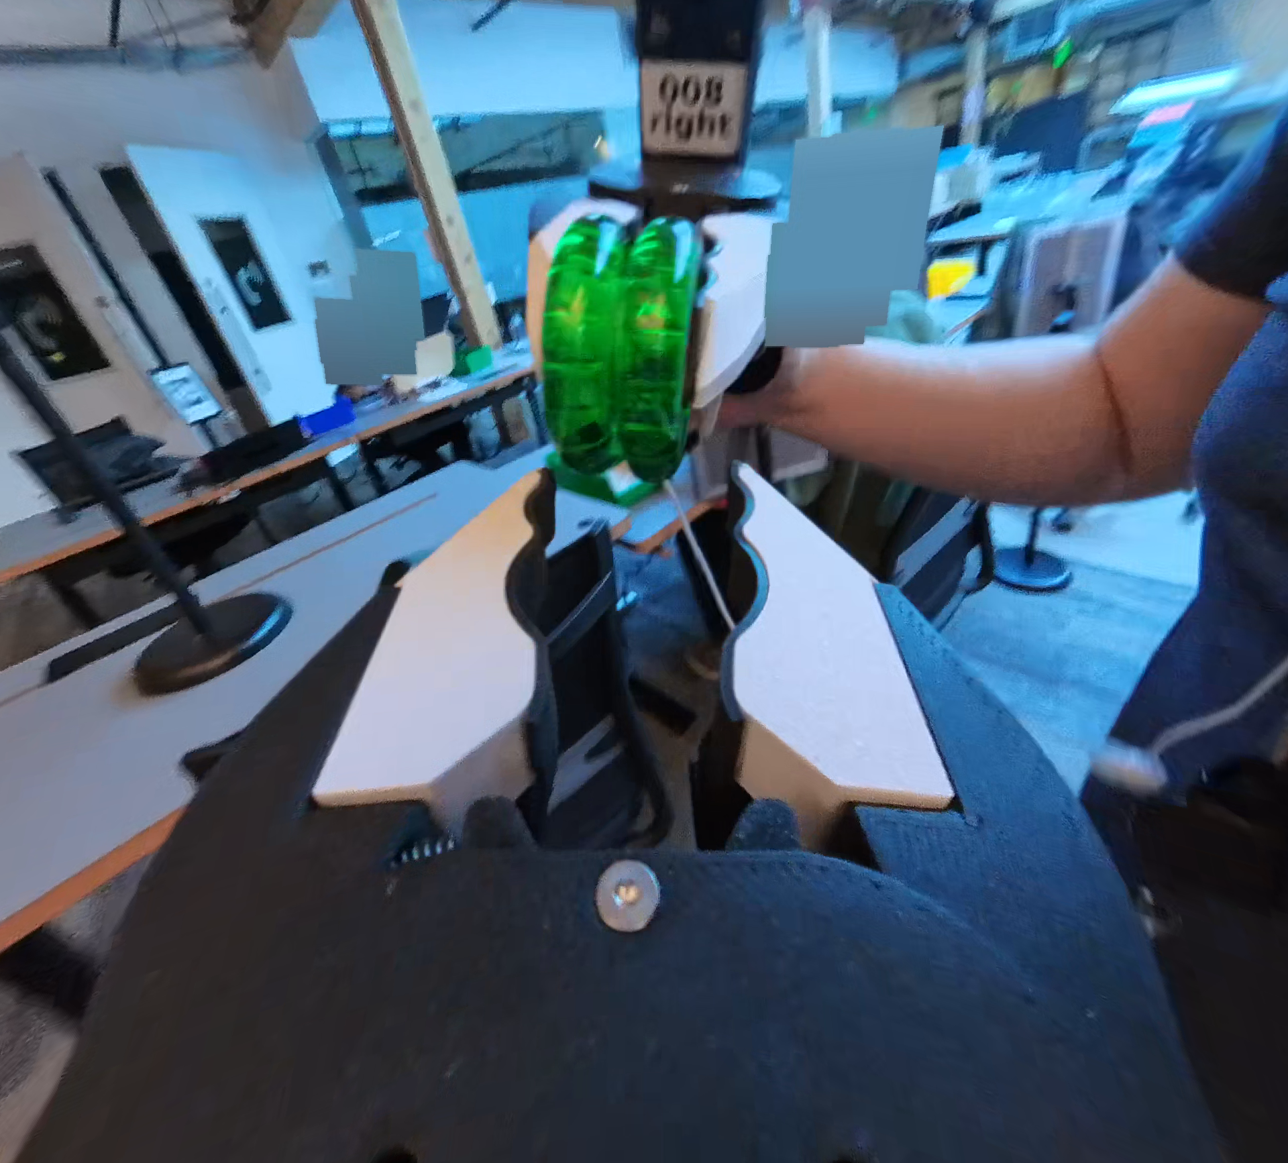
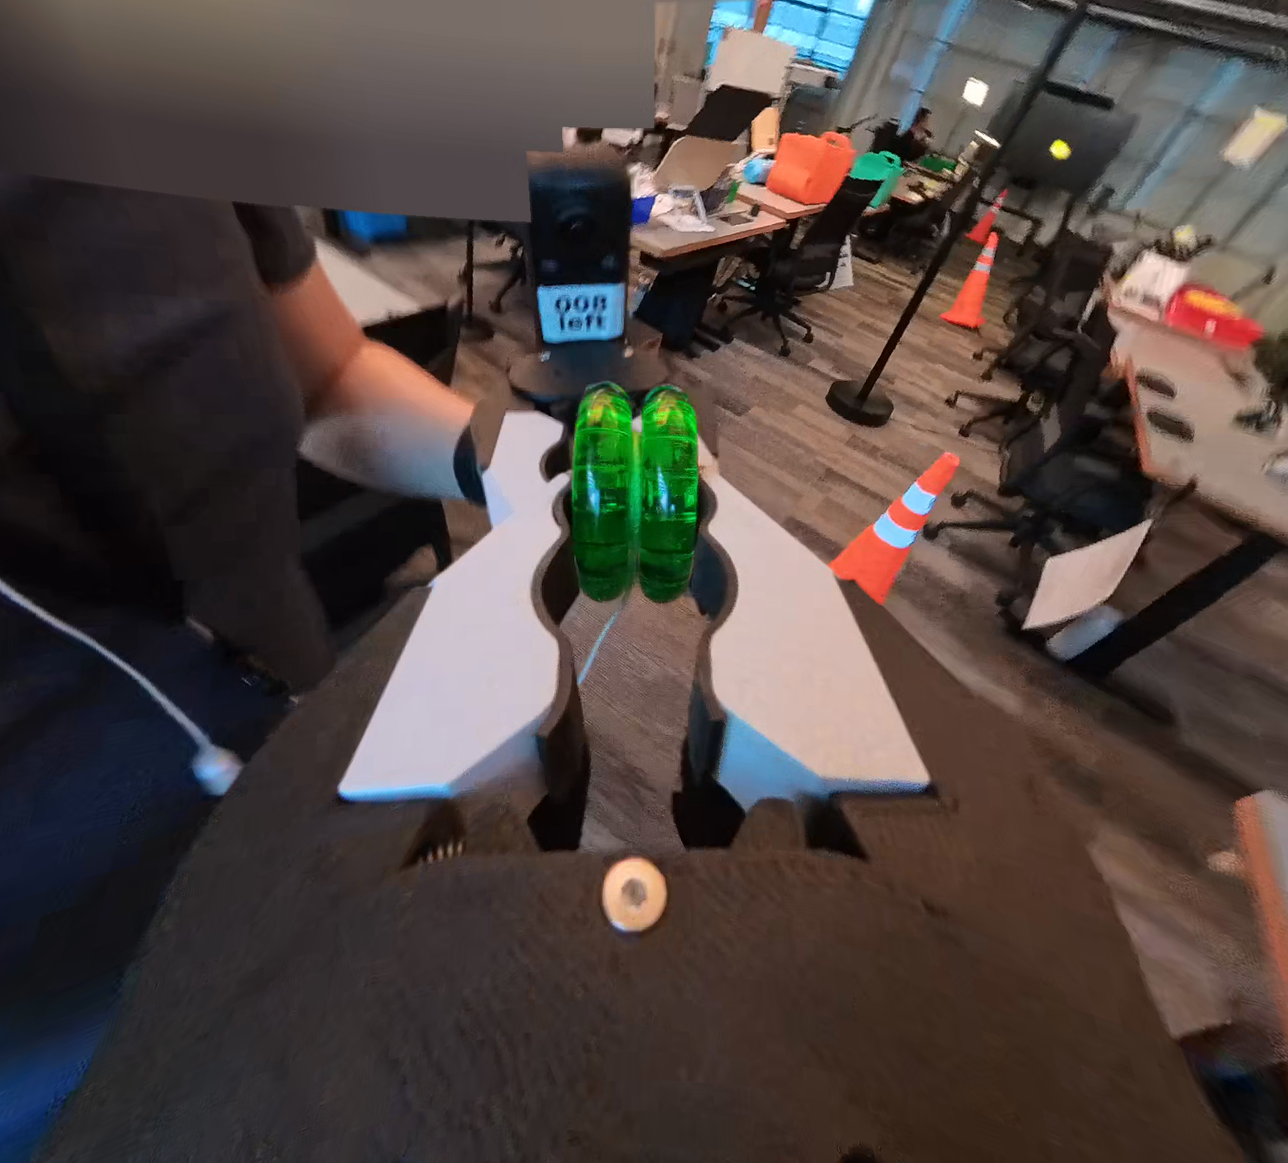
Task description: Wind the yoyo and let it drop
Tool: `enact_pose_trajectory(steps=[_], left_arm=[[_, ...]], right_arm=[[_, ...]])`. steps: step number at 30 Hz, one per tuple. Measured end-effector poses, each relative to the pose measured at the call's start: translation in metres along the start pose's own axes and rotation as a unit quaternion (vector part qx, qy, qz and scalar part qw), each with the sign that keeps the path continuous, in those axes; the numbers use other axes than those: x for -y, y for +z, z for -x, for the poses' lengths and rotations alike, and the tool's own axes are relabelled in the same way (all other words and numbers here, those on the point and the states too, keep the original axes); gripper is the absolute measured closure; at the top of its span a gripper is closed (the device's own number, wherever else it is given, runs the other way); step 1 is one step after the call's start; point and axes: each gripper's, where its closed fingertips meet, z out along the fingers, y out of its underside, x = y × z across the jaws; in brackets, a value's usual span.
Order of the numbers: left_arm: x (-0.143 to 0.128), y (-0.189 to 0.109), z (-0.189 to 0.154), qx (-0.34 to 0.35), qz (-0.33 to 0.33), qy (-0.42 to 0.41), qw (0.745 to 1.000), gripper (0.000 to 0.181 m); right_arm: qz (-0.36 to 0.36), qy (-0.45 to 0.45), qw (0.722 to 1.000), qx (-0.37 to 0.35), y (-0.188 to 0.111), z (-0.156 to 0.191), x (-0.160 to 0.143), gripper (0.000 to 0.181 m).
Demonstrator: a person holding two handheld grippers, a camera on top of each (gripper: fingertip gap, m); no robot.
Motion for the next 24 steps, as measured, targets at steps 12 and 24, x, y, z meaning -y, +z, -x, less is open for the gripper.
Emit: enact_pose_trajectory(steps=[12,24], left_arm=[[0.079,0.022,0.017,-0.103,-0.01,0.058,0.993,0.127],[0.115,0.058,0.024,-0.029,0.06,0.333,0.941,0.154]], right_arm=[[0.306,-0.076,0.947,-0.066,-0.072,-0.015,0.04,0.153],[0.417,-0.27,0.85,-0.177,-0.086,-0.047,0.064,0.152]])
